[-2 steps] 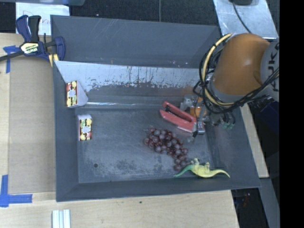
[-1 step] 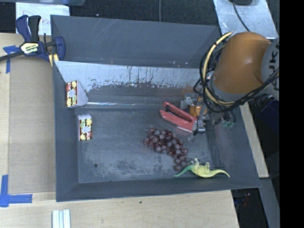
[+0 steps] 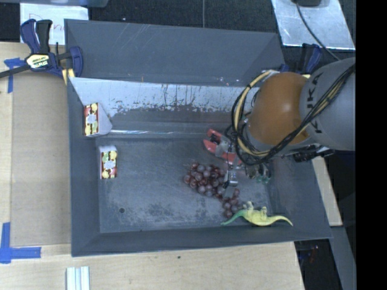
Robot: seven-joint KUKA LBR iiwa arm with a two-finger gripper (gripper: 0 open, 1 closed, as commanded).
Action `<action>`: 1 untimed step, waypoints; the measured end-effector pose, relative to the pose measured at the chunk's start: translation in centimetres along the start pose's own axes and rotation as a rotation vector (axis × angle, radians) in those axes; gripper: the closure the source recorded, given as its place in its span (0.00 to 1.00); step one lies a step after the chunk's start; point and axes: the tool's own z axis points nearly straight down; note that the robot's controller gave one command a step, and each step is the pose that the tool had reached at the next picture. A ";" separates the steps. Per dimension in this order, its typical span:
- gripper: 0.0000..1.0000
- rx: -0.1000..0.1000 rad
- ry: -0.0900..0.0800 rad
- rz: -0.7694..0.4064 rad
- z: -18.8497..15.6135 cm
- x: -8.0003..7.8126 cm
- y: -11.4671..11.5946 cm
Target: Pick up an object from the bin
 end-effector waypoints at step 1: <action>0.00 0.000 -0.004 0.134 -0.9 2.2 0.4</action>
Offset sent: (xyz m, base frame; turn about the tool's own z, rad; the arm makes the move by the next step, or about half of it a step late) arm -0.0421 0.0255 0.0041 0.3744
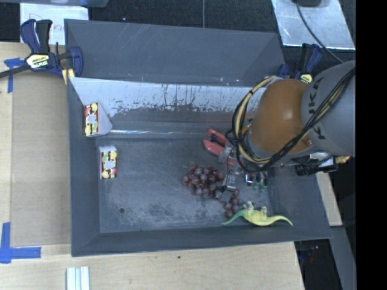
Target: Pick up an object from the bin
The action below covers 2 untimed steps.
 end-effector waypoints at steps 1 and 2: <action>0.00 -0.001 0.005 0.239 0.3 2.2 1.2; 0.00 -0.001 0.000 0.357 2.8 2.8 1.8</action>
Offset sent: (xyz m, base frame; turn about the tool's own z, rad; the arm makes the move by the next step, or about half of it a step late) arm -0.0232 0.0272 -0.0351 0.3753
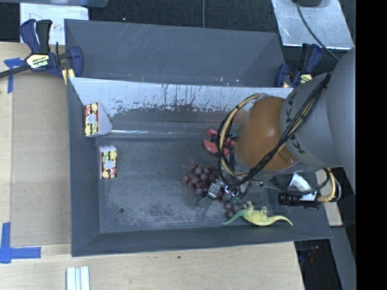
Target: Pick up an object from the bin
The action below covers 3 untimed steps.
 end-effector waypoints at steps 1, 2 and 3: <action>1.00 -0.001 -0.002 -0.042 0.6 -1.5 -0.2; 1.00 -0.001 -0.002 -0.043 0.6 -1.5 -0.2; 1.00 0.005 0.007 -0.044 -2.7 -1.3 -0.4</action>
Offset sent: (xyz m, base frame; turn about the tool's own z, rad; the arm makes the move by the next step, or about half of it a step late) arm 0.0000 0.0000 0.0000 0.0000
